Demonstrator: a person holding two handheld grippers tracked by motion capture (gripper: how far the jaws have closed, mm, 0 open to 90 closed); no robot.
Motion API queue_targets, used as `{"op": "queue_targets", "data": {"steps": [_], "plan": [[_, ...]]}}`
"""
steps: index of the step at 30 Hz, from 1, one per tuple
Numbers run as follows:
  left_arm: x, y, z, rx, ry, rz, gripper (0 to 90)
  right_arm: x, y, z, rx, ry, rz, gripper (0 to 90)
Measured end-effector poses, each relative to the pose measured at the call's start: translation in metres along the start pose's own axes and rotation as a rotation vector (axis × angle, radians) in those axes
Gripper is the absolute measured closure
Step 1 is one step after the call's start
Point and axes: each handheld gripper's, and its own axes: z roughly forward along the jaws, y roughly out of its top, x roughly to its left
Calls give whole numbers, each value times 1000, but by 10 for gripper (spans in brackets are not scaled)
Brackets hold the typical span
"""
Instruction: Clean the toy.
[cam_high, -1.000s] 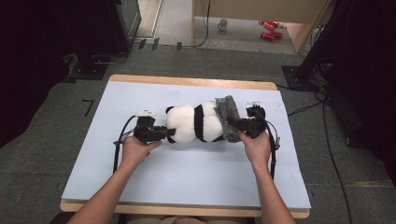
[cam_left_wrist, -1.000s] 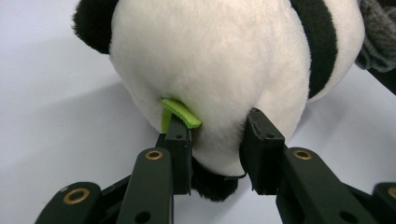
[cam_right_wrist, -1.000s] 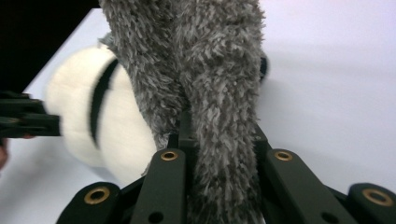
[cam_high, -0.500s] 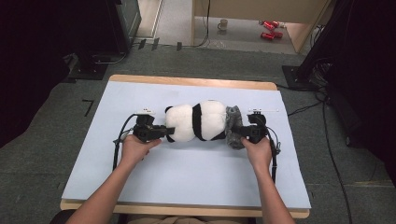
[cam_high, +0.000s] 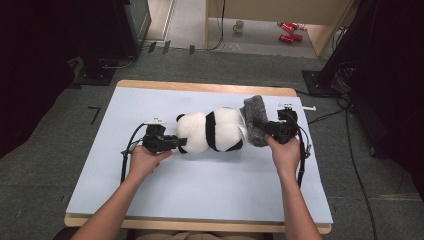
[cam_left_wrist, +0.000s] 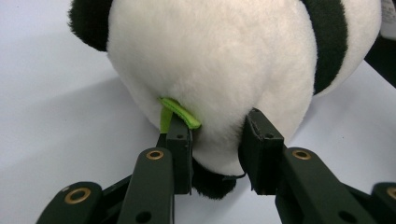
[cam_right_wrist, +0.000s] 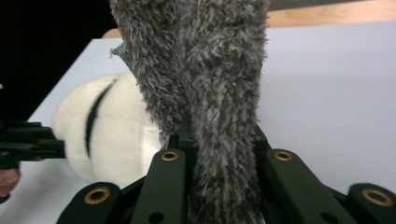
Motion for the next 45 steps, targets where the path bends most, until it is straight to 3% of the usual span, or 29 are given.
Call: {"op": "queue_targets", "data": {"steps": [3, 8, 17, 22, 32, 38, 45], "plan": [[-1, -2, 0, -6, 4, 4, 670, 10, 1, 9, 16, 22, -32, 769], [1, -5, 0, -8, 2, 4, 666, 16, -4, 30, 68, 14, -59, 767], [1, -7, 0, -24, 0, 6, 661, 7, -16, 42, 57, 1, -64, 769], [2, -7, 0, -24, -2, 6, 659, 2, -21, 45, 77, -21, -61, 771], [7, -3, 0, -22, 8, 5, 657, -9, -38, 62, 209, -55, -12, 773], [10, 2, 0, -24, 6, 3, 655, -14, -40, 55, 220, -79, -19, 769], [9, 5, 0, -35, 15, 38, 647, -14, -24, 20, 103, -52, -3, 768]]}}
